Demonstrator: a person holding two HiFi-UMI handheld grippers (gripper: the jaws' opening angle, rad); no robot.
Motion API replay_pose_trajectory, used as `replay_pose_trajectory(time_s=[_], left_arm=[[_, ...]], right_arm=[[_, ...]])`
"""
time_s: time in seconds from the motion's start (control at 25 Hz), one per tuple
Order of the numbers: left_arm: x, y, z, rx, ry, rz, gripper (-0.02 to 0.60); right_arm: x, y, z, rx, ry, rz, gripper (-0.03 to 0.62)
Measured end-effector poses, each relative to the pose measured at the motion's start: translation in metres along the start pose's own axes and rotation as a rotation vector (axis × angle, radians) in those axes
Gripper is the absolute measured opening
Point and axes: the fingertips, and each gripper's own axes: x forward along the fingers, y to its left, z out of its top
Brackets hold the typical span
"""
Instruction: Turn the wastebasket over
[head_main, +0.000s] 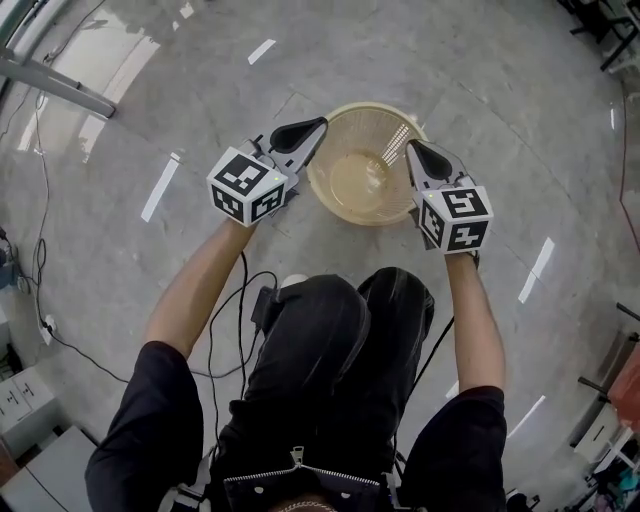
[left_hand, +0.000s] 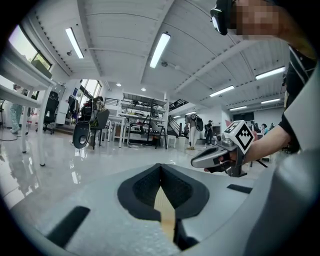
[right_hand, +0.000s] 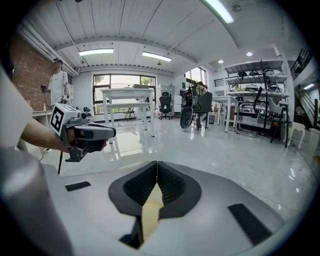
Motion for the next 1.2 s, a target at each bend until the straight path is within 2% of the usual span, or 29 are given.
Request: replay_pose_trajectory(time_s=[0.2, 0.44, 0.56, 0.76, 1.0, 1.2], left_arm=[[0.001, 0.000, 0.033, -0.031, 0.003, -0.011, 0.003], [-0.006, -0.018, 0.104, -0.051, 0.037, -0.034, 0.003], [-0.015, -0.034, 0.155, -0.072, 0.051, -0.036, 0.003], [-0.038, -0.072, 0.248, -0.108, 0.067, -0.024, 0.003], [-0.069, -0.117, 0.365, -0.098, 0.086, -0.021, 0.003], [-0.094, -0.162, 0.448, -0.088, 0.090, -0.024, 0.003]], right_arm=[[-0.009, -0.002, 0.033, 0.017, 0.001, -0.015, 0.012], [-0.045, 0.008, 0.098, 0.076, 0.020, 0.002, 0.012], [-0.074, 0.018, 0.142, 0.095, 0.047, 0.035, 0.012], [-0.142, 0.033, 0.225, 0.149, 0.058, 0.042, 0.012], [-0.226, 0.048, 0.327, 0.229, 0.023, -0.007, 0.012], [-0.300, 0.065, 0.394, 0.236, -0.019, -0.077, 0.012]])
